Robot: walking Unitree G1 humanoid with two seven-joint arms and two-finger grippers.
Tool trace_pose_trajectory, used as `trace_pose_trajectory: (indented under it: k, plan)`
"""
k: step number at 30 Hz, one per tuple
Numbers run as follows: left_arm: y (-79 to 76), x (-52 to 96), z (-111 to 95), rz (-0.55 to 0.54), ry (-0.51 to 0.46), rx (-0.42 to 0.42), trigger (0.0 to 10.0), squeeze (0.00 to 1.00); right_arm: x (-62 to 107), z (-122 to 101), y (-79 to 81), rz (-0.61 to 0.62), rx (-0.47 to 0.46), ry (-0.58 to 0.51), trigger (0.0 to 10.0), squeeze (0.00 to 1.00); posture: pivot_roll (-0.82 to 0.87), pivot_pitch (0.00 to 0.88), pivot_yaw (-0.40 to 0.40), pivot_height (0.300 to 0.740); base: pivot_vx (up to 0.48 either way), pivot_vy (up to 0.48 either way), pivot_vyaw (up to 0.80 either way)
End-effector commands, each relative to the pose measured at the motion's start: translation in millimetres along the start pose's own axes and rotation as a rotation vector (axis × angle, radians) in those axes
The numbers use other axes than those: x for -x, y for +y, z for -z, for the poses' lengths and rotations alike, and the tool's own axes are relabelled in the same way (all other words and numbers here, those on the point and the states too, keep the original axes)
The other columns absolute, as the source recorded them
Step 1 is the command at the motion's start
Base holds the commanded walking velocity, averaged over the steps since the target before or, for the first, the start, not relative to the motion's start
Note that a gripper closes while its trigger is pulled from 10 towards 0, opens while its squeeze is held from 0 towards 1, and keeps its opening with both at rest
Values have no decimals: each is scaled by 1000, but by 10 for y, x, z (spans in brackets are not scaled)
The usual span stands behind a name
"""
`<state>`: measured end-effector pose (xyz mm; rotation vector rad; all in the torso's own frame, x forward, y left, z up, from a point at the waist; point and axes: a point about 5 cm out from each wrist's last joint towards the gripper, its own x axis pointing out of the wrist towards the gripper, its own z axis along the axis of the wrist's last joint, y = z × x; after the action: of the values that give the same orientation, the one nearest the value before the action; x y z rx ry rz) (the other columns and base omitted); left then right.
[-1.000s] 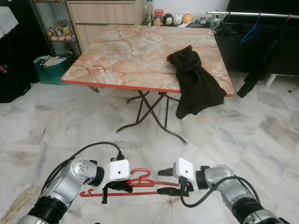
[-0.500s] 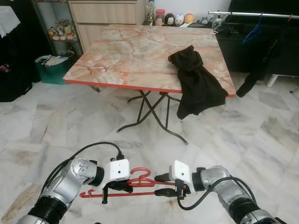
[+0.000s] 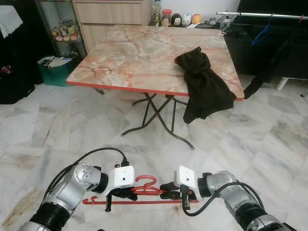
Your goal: Hang hanger
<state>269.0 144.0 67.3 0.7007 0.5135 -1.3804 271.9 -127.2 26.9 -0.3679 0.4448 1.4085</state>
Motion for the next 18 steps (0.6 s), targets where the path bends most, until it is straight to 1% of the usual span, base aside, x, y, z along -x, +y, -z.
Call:
trace_pose_trajectory:
  k: [1,13,14,15,16,17,18]
  plan:
    - [73,54,-63,-31,-10,-24,10000,0,-43,9,28,-30,11,20,0,0,-23,0,-19,727,0,0,0]
    - [79,54,-65,-33,-6,-30,10000,0,-75,34,63,-40,23,41,0,0,-23,0,-19,727,0,0,0]
    - [80,56,-62,-33,-4,-31,10000,0,-77,33,56,-25,30,42,10000,0,-21,0,-19,727,0,0,0]
    - [80,56,-61,-33,-3,-31,10000,0,-78,35,55,-20,23,39,10000,0,-21,0,-19,727,0,0,0]
    - [80,56,-60,-33,-2,-31,10000,0,-81,36,59,-23,17,36,10000,518,-21,0,-19,727,0,0,0]
    - [80,56,-60,-33,-2,-31,10000,0,-84,36,62,-25,13,34,10000,1000,-21,0,-19,727,0,0,0]
    - [80,56,-61,-33,-2,-31,10000,0,-86,36,64,-28,10,33,10000,1000,-21,0,-19,727,0,0,0]
